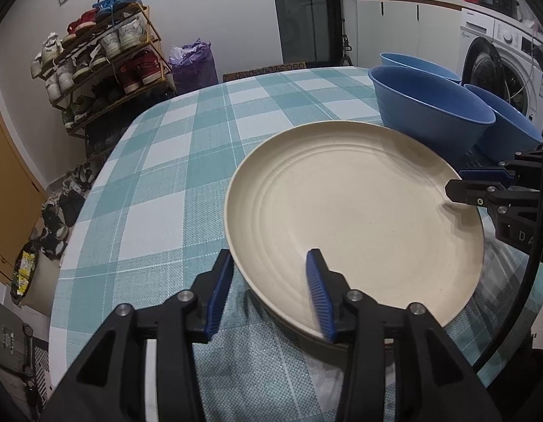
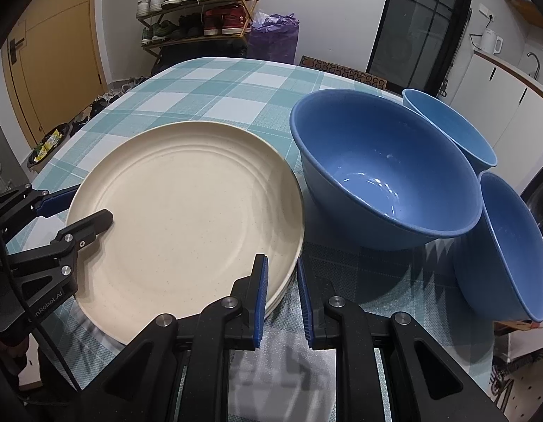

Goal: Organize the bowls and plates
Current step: 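Open both tools and pull them back from the plate stack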

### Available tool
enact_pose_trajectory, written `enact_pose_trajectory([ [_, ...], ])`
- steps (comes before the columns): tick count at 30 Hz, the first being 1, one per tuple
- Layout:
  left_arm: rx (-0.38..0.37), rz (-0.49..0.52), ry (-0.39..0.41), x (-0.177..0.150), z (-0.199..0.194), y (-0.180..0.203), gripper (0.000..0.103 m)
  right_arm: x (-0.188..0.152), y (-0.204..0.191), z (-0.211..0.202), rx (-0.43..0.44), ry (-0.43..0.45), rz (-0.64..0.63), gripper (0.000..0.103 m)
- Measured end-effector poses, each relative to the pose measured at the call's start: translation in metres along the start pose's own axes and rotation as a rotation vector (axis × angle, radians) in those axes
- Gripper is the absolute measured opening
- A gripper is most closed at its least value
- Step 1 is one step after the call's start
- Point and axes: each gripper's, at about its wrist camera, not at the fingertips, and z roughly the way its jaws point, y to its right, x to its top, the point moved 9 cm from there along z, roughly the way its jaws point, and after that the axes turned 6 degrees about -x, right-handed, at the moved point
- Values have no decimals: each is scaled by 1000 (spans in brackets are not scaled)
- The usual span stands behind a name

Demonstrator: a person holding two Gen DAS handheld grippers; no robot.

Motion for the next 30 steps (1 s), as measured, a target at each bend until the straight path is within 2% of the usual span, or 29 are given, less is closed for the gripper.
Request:
enact_pose_trajectory([
  [4,-18,-40,-11,1,-1,-4,55,3,2,-6,5,14,-2,22],
  [7,-22,-67,-8,3,-6,-11,56,6,4,-14,14,28,2,26],
  [9,-34,-85,2,5,-9,-14,57,7,5,-20,19,39,2,31],
  [10,-38,-94,12,7,-12,-16,58,8,4,-23,31,46,4,38],
  [11,-40,-99,19,8,-14,-18,61,9,4,-26,35,53,3,42],
  [13,-35,-114,42,11,-20,-22,81,11,5,-35,28,73,-3,48],
  [16,-49,-120,79,16,-30,-23,86,14,6,-47,33,98,-9,53],
  [18,-66,-118,87,19,-36,-21,90,16,8,-58,44,120,-6,62],
  [20,-68,-121,88,23,-43,-21,94,20,9,-68,58,144,2,80],
  [23,-81,-131,124,30,-57,-20,100,24,16,-83,70,177,17,94],
  [26,-83,-143,167,36,-70,-21,103,28,25,-96,54,207,27,101],
  [30,-86,-129,190,41,-76,-18,103,30,42,-112,54,238,60,102],
])
